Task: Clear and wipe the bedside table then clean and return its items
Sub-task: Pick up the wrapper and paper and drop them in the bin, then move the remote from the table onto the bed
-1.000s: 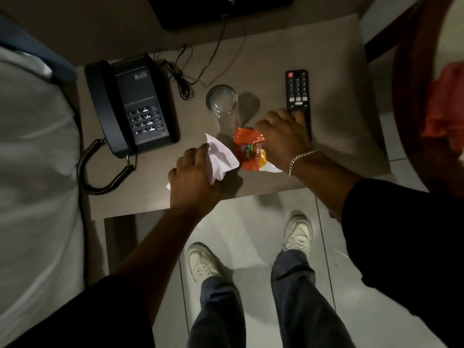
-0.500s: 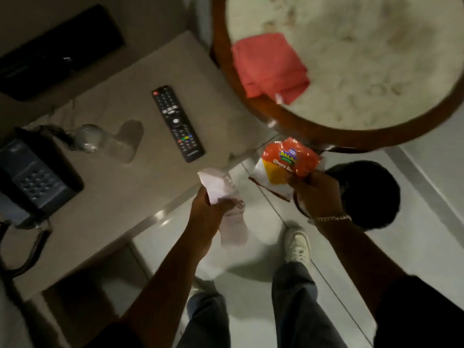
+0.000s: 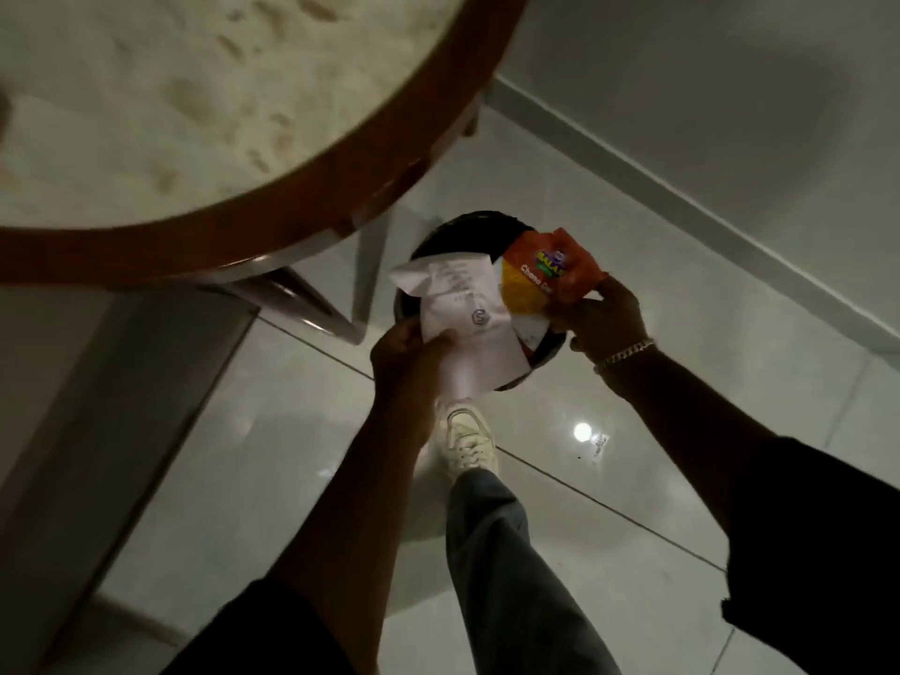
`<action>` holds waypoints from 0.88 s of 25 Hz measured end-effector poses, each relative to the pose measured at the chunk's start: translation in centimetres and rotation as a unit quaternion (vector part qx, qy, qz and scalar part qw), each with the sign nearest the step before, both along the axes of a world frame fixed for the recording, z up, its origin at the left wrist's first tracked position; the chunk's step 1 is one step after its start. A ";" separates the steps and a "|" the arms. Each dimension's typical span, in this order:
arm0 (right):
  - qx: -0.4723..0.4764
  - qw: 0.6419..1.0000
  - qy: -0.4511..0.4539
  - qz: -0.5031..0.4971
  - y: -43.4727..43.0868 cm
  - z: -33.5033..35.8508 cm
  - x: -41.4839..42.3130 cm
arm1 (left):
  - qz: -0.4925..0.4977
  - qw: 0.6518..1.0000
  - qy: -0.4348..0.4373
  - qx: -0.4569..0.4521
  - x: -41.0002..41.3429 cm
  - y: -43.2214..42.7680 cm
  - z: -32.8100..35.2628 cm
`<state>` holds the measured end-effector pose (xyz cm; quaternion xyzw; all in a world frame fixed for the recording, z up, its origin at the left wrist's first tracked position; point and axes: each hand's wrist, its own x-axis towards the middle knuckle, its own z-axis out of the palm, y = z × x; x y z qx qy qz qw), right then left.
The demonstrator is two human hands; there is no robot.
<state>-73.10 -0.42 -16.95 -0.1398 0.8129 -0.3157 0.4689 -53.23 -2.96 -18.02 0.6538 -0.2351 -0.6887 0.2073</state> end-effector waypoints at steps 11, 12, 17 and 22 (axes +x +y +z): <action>0.073 0.992 0.097 0.037 0.9 2.6 5.4 | -0.018 0.981 -0.151 -0.119 5.1 -1.2 4.5; 0.050 0.993 0.076 0.068 0.3 3.3 7.6 | 0.006 0.983 -0.145 -0.113 7.2 -1.4 5.3; -0.037 0.969 0.060 0.236 -3.5 7.8 22.5 | 0.141 0.977 -0.113 -0.118 20.9 -1.5 9.8; -0.108 0.932 0.028 0.346 -7.0 9.5 38.1 | 0.219 0.938 -0.210 -0.166 34.8 -1.0 10.9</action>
